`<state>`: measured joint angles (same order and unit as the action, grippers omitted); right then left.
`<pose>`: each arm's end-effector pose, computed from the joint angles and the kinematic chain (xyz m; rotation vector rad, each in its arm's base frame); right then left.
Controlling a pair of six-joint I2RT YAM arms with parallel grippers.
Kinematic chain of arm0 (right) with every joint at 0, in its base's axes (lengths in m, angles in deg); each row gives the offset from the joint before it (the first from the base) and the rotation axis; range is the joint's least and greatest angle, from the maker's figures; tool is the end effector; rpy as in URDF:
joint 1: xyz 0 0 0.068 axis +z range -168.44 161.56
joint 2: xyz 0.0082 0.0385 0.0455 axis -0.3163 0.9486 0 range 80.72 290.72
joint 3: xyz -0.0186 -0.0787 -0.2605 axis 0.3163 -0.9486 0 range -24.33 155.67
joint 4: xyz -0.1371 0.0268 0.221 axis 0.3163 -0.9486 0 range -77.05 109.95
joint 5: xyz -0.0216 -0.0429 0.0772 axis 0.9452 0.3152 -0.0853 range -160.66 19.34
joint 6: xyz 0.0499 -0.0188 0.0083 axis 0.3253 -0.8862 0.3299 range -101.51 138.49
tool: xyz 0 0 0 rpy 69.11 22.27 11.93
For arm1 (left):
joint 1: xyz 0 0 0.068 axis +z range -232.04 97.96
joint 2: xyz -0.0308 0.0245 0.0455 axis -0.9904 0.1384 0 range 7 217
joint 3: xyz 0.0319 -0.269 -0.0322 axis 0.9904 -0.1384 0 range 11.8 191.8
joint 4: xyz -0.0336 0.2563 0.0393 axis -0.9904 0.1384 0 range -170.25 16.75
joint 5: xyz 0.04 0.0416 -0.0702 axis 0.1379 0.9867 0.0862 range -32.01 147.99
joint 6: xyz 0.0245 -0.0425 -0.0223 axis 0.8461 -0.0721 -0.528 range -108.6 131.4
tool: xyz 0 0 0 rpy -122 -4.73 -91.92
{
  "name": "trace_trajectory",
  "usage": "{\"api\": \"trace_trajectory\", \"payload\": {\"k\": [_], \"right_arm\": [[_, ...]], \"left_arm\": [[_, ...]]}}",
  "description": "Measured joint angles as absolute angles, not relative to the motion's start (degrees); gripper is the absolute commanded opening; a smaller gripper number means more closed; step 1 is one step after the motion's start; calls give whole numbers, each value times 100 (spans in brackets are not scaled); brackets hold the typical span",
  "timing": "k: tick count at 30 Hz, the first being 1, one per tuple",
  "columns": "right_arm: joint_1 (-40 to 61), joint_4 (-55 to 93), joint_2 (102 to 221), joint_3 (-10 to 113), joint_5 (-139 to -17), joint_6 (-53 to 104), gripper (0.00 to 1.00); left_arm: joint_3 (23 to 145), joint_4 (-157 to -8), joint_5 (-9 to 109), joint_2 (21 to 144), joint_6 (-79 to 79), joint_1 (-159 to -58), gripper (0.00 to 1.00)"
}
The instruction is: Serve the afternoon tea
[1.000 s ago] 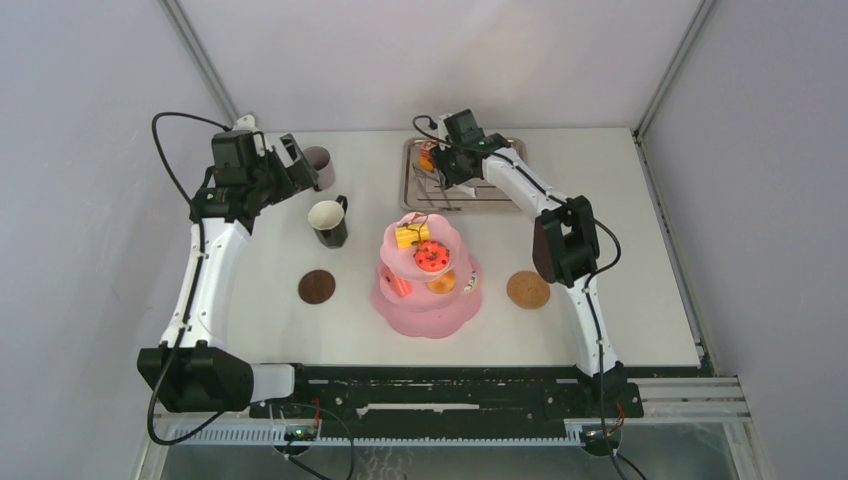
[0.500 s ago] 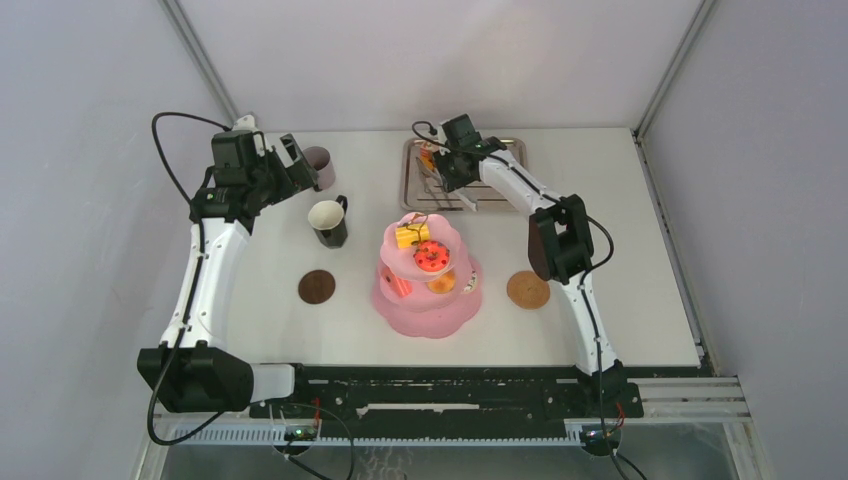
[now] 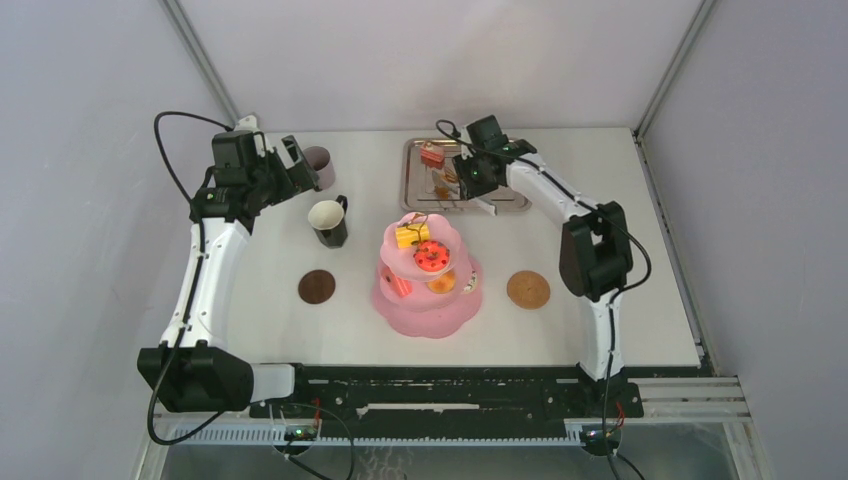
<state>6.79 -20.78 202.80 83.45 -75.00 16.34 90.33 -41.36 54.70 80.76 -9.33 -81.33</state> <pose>0.4286 0.2050 0.2451 -0.6321 2.4670 0.2551 0.2760 0.0014 0.3857 -0.3724 2.1450 -0.2621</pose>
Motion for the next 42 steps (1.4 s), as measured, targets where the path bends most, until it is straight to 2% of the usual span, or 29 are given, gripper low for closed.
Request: {"api": "trace_trajectory", "payload": {"k": [6, 16, 24, 30, 42], "right_arm": [[563, -1949, 19351, 7425, -7555, 1975, 25], [437, -1788, 18781, 6649, -7341, 2746, 25], [404, -1716, 17067, 5139, -6965, 3140, 25], [458, -1794, 15946, 4464, -6796, 3216, 25], [1814, -3265, 13924, 3491, -6230, 3668, 26]], "left_arm": [[9030, -4204, 5247, 8076, -929, -8133, 100], [8936, -4236, 4806, 7759, -804, -8133, 100], [8657, -4221, 4520, 7403, -789, -8133, 100], [8414, -4236, 4402, 7164, -786, -8133, 100], [8160, -4287, 4378, 6649, -789, -8133, 100]]}}
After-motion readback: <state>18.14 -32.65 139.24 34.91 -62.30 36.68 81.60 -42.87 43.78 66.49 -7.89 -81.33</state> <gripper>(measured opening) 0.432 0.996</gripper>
